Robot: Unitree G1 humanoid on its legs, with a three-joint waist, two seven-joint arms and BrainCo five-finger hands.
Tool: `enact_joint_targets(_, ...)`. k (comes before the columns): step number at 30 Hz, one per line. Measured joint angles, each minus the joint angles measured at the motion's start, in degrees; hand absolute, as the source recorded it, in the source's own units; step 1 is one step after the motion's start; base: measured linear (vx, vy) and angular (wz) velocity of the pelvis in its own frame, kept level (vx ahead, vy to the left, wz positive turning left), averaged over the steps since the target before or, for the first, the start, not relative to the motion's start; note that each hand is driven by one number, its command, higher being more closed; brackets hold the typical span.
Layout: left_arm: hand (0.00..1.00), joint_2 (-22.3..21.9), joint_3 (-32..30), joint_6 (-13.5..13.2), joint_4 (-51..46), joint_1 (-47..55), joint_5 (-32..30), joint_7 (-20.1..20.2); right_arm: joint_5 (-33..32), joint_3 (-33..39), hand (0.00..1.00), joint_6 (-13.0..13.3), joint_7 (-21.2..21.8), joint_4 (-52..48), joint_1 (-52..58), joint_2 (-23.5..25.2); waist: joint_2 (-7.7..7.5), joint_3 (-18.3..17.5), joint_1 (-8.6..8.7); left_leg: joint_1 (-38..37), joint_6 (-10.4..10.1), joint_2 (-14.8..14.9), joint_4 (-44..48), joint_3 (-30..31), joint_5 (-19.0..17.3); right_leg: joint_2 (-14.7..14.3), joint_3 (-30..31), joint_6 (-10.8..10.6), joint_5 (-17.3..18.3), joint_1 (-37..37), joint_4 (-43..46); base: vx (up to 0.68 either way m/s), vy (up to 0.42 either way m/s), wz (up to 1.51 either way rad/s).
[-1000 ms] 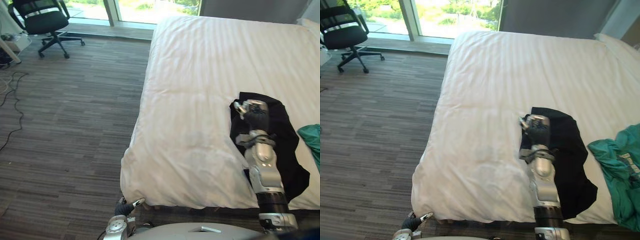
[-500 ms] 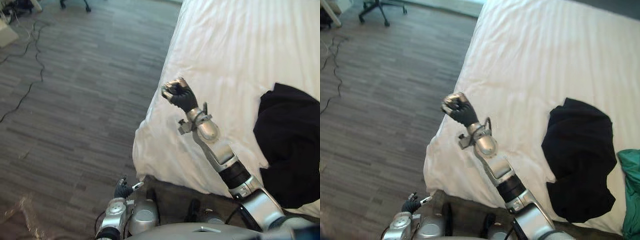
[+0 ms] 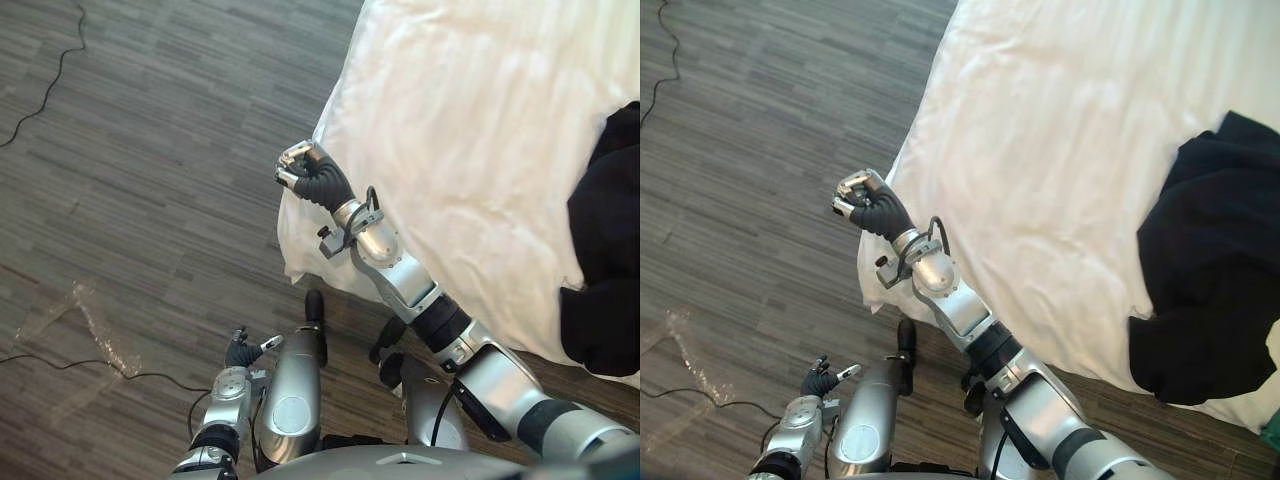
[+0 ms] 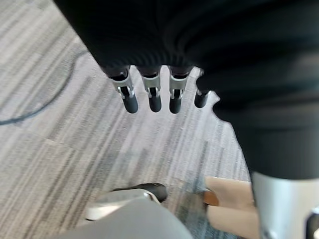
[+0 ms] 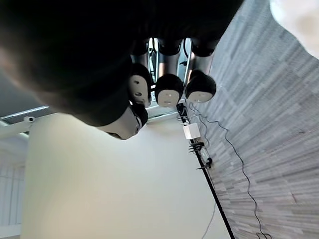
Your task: Tidy the bed and pick cloth on bed and put in laundry
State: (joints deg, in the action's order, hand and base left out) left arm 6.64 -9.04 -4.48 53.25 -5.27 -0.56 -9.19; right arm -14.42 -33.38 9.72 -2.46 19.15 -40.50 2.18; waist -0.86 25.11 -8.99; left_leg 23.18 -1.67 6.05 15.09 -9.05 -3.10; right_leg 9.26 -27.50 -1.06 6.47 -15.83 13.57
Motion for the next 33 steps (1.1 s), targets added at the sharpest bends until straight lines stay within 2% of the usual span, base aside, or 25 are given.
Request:
enact_joint_targets(5, 0.00, -0.3, -0.1, -0.2, 0.3, -2.3, 0.1, -0.1, 0.1, -2.5, 1.00, 0.0, 0.2, 4.1, 0.0, 3.7, 0.54, 1.0, -0.89, 5.1, -0.2, -0.1, -1.2, 1.2, 2.6, 0.3, -1.3, 0.7, 0.0, -5.6, 1.8, -0.06, -0.012, 0.16)
enact_joint_targets(8, 0.00, -1.3, -0.2, -0.9, -0.1, -5.3, 1.2, -0.3, 0.1, 0.6, 1.00, 0.0, -0.3, 5.5, -0.5, 4.4, 1.04, 1.4, -1.29, 9.3, -0.3, -0.8, -3.2, 2.2, 5.1, 1.4, -2.3, 1.5, 0.5, -11.1, 4.4, -0.07, -0.018, 0.24)
enact_joint_targets(12, 0.00, -3.3, -0.6, -1.4, -1.4, -8.0, 1.6, -0.7, 0.4, 7.1, 1.00, 0.1, -2.5, 9.2, -3.4, 4.6, 1.97, 2.0, -0.88, 13.5, -0.6, -1.6, -5.7, 3.1, 7.9, 3.0, -3.5, 2.6, 1.5, -17.1, 7.8, -0.05, -0.045, 0.19)
enact_joint_targets(17, 0.00, -5.0, -2.5, -2.3, -4.0, -9.0, 2.3, -0.6, 4.0, 10.4, 1.00, 0.8, -3.3, 14.2, -7.2, 4.4, 2.23, 2.1, -0.80, 18.0, -1.1, -1.8, -5.9, 3.0, 9.1, 4.6, -3.8, 3.6, 3.4, -23.2, 12.3, -0.04, -0.087, 0.11)
enact_joint_targets(21, 0.00, -6.1, -2.8, -2.6, -5.0, -8.9, 2.8, -0.2, 3.8, 12.4, 1.00, 1.1, -3.3, 19.3, -8.7, 4.1, 2.71, 2.2, -1.10, 19.0, -1.5, -1.4, -6.7, 0.8, 9.5, 5.2, -3.9, 3.9, 3.7, -24.8, 13.1, -0.02, -0.057, 0.07)
enact_joint_targets(25, 0.00, -6.2, -2.9, -2.6, -5.0, -8.5, 4.1, 0.5, 1.9, 14.2, 1.00, 0.7, -3.3, 25.9, -8.6, 4.3, 2.78, 2.1, -1.39, 18.9, -0.5, -1.4, -6.9, -1.6, 10.3, 6.1, -3.9, 3.6, 3.5, -24.9, 13.3, 0.00, -0.024, 0.06)
enact_joint_targets(29, 0.00, -7.7, -3.9, -2.4, -4.6, -8.2, 4.5, 0.6, -1.3, 19.0, 1.00, -1.6, -4.9, 33.7, -2.6, 4.7, 2.64, 2.1, -0.72, 15.8, 0.0, -2.0, -6.9, -3.8, 10.0, 6.8, -3.1, 2.4, 2.6, -21.9, 12.3, 0.01, 0.016, -0.08)
enact_joint_targets(31, 0.00, -8.4, -4.6, -2.3, -4.4, -7.5, 4.5, 0.6, -2.5, 23.1, 1.00, -2.2, -7.0, 35.3, 3.8, 4.9, 2.20, 2.0, 0.36, 13.4, 0.8, -2.1, -6.7, -5.1, 9.1, 6.7, -1.9, 1.9, 2.0, -19.8, 11.4, 0.02, 0.043, -0.36)
enact_joint_targets(33, 0.00, -8.0, -4.7, -1.9, -2.9, -7.2, 4.4, 0.6, -2.3, 25.3, 1.00, -3.0, -7.9, 36.0, 12.0, 4.4, 1.30, 1.7, 2.74, 9.9, 0.9, -2.0, -6.4, -7.3, 7.5, 6.6, 0.2, 1.4, 1.6, -17.5, 10.5, 0.03, 0.037, -0.51)
